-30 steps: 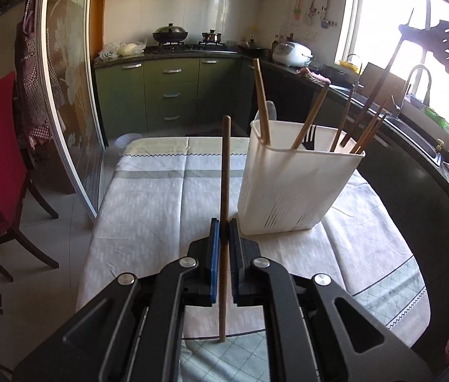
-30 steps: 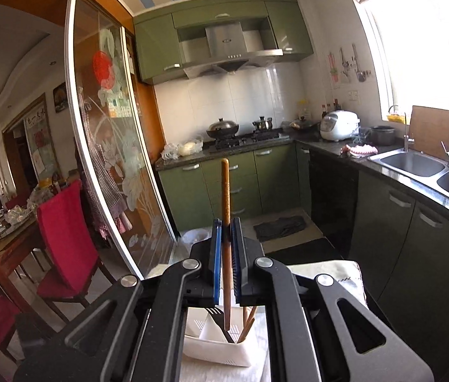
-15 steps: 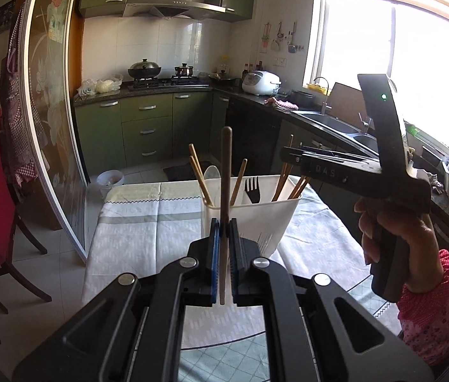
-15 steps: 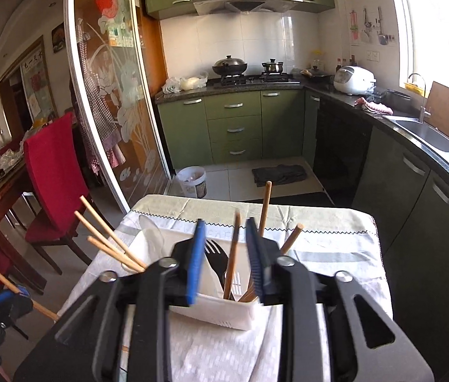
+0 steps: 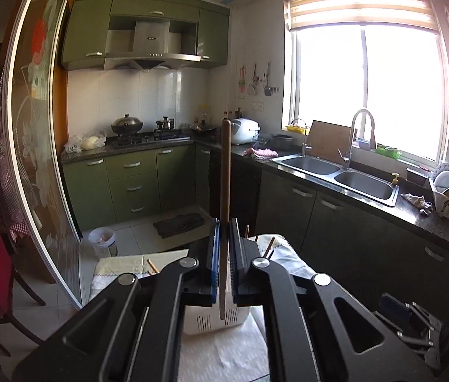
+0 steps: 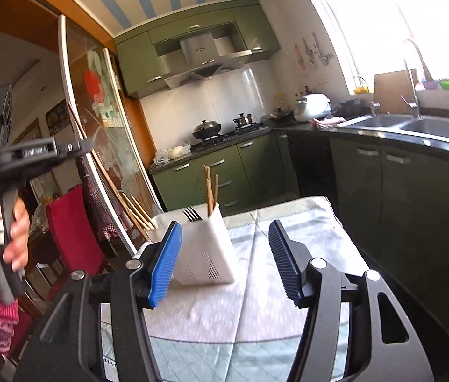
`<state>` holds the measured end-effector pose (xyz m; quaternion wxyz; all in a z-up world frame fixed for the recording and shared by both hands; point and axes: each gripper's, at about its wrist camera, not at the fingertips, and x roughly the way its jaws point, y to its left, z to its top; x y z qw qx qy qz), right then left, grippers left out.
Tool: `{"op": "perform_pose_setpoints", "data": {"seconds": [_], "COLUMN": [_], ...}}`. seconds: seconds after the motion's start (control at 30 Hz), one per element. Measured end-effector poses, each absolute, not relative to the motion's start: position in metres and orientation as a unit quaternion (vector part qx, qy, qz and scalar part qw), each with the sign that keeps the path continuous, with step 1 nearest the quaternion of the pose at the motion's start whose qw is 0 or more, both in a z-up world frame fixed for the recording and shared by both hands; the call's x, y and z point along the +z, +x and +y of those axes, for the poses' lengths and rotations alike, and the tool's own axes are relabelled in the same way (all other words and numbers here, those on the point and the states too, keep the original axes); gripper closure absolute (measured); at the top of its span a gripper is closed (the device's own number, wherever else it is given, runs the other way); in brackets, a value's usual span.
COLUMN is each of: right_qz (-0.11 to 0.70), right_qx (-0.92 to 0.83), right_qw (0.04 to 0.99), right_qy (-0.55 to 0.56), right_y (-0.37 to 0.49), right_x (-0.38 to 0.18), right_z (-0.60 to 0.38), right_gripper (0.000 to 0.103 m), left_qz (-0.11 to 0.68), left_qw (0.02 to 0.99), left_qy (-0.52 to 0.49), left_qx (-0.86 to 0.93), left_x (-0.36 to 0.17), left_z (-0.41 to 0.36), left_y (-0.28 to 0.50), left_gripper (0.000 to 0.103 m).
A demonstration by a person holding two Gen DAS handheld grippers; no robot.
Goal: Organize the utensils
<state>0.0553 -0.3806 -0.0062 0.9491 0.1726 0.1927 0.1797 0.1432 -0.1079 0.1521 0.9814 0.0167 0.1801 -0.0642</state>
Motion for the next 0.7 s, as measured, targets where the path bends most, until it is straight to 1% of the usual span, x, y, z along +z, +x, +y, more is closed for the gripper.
{"op": "perform_pose_setpoints", "data": {"seconds": [0.13, 0.27, 0.43, 0.7], "right_qz": [0.239, 0.26, 0.271, 0.278], "right_qx": [0.174, 0.165, 0.16, 0.166], "right_qw": [0.931, 0.924, 0.921, 0.918], "right_qy": [0.214, 0.225, 0.231, 0.228], "right_y": [0.044, 0.037, 0.034, 0.041], "right_x": [-0.044, -0.063, -0.072, -0.065], "right_z": [-0.411, -0.428, -0.439, -0.426], "right_gripper": [0.046, 0.046, 0.046, 0.046], "left_qz": [0.153, 0.146, 0.183, 0.247], "left_qw": [0.987, 0.988, 0.983, 0.968], "left_qy": [0.036, 0.048, 0.035, 0.035], "left_qx": [-0.044, -0.022, -0.004, 0.002], "left_x": [0.157, 0.142, 0.114, 0.061], "left_z": [-0.125, -0.132, -0.122, -0.11], "left_y": [0.162, 0.189, 0.217, 0.229], "left_gripper": [0.097, 0.097, 0.097, 0.097]}}
